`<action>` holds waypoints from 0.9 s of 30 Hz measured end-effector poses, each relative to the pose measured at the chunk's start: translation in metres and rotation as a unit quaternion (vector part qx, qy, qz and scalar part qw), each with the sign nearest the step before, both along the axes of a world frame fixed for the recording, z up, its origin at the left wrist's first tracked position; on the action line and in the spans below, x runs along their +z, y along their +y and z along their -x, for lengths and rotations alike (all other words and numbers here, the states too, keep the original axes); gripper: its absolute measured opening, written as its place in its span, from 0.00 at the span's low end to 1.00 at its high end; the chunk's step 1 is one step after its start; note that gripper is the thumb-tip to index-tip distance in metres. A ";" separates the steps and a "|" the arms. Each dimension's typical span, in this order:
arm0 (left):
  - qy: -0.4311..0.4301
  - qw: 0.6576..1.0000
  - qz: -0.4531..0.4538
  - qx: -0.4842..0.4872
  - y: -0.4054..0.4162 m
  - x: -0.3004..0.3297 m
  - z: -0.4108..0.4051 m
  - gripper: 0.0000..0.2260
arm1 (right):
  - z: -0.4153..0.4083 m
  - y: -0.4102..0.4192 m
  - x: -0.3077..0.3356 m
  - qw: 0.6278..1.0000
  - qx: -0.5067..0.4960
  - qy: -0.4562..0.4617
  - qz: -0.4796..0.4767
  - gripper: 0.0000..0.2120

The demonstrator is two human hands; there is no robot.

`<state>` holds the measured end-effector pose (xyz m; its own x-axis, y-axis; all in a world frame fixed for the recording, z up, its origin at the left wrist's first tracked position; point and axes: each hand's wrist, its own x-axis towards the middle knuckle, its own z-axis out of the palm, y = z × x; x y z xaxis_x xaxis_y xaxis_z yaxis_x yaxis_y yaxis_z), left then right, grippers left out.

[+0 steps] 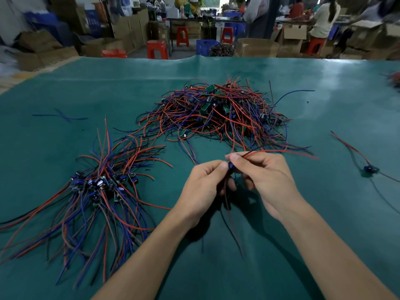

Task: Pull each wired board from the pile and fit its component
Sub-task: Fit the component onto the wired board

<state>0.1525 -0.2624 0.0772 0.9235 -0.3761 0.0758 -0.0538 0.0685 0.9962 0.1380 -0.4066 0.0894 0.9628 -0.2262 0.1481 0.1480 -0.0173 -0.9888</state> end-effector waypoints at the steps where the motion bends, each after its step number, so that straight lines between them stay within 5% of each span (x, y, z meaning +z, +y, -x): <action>1: -0.007 1.000 -0.002 0.004 0.000 -0.001 0.000 0.15 | -0.001 0.000 0.000 1.000 -0.010 -0.004 -0.005 0.05; 11: -0.028 0.996 -0.057 -0.060 -0.001 0.000 -0.001 0.11 | -0.006 -0.029 0.003 0.983 -0.111 -0.078 0.126 0.09; 19: -0.027 0.998 -0.045 -0.023 -0.003 -0.003 -0.003 0.10 | -0.007 -0.070 0.015 0.929 -0.355 -0.073 -0.080 0.13; 21: -0.019 1.000 -0.009 0.021 -0.002 -0.003 -0.004 0.10 | -0.007 -0.059 0.014 0.943 -0.324 -0.027 -0.075 0.14; 24: 0.001 0.999 0.033 0.029 -0.002 0.000 -0.002 0.09 | -0.003 -0.022 0.007 0.989 -0.139 0.005 0.052 0.13; 27: -0.008 1.000 0.018 0.014 0.000 0.000 0.000 0.09 | 0.005 0.006 -0.001 0.969 -0.058 -0.058 0.234 0.09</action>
<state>0.1529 -0.2620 0.0776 0.9320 -0.3477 0.1027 -0.0713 0.1019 0.9922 0.1329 -0.4010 0.0883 0.9054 -0.2144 0.3665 0.2278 -0.4831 -0.8454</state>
